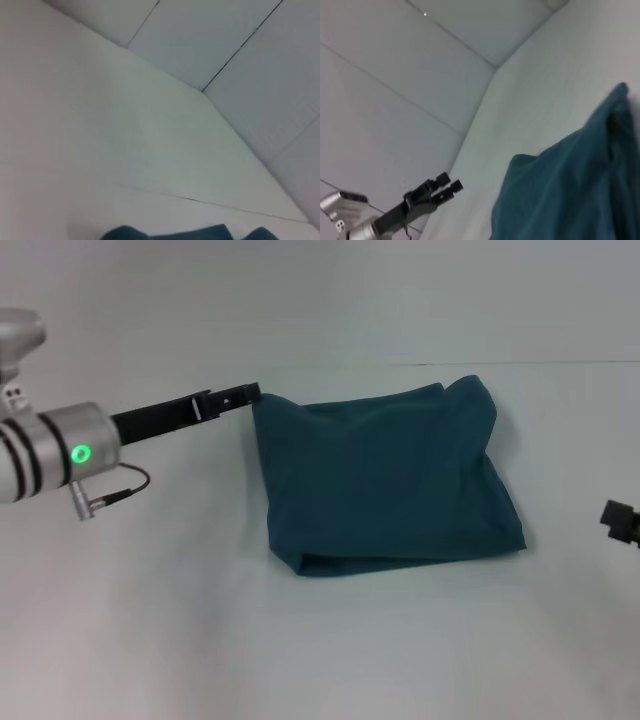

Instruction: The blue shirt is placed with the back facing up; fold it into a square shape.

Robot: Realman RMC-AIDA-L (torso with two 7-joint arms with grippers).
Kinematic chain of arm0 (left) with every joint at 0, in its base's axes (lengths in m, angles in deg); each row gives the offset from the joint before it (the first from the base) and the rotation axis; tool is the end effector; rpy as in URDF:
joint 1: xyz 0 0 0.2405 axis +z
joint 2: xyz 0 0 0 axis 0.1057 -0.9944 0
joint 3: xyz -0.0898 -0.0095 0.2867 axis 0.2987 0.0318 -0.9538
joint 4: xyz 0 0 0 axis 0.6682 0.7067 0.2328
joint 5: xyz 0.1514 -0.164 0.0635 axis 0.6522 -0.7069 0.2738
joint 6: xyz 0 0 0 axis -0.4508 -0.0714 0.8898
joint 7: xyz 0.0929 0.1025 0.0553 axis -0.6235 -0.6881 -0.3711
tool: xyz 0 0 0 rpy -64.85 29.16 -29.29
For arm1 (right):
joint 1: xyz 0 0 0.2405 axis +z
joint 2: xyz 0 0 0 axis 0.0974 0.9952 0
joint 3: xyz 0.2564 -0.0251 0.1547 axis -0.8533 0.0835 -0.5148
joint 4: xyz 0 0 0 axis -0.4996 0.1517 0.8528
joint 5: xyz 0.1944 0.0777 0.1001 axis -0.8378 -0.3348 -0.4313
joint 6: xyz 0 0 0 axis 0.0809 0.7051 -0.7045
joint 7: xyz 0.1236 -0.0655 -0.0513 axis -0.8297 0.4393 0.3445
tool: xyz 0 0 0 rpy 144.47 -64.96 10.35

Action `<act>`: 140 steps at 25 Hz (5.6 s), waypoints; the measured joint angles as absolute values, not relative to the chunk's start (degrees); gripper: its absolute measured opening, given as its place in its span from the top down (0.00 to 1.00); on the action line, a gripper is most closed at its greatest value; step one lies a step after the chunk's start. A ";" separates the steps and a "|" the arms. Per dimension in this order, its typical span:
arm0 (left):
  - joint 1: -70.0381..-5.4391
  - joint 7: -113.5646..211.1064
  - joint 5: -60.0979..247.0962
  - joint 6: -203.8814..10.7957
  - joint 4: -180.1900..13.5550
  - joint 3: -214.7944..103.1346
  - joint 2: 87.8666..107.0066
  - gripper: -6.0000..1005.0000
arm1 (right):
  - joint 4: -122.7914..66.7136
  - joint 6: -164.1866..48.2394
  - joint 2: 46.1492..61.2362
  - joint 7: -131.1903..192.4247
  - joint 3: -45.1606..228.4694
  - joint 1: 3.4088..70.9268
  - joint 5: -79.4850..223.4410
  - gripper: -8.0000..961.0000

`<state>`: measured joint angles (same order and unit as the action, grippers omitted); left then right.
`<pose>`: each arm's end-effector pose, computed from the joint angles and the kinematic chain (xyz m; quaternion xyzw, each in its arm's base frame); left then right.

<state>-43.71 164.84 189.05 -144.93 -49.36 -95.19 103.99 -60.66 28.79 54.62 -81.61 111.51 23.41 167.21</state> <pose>-0.2846 0.4615 -0.0386 -0.7699 -0.5123 -0.2878 0.2488 0.3965 0.3006 0.0504 -0.7305 0.5654 0.3598 0.1309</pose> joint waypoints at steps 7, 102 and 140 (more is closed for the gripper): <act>-50.61 156.20 189.18 -130.27 -54.87 -100.87 106.10 0.16 | -57.50 31.44 53.57 -78.46 111.47 21.90 167.67 0.06; -47.42 165.52 187.92 -116.96 -56.15 -106.26 106.18 0.94 | -52.59 27.26 53.33 -77.84 110.90 26.35 168.43 0.07; -36.30 198.11 204.73 -157.97 -47.69 -89.12 105.51 0.34 | -52.59 27.18 52.34 -79.33 111.37 26.63 168.54 0.07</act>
<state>-36.30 198.11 204.73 -157.97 -47.69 -89.12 105.51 -52.59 27.18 52.34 -79.33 111.37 26.63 168.54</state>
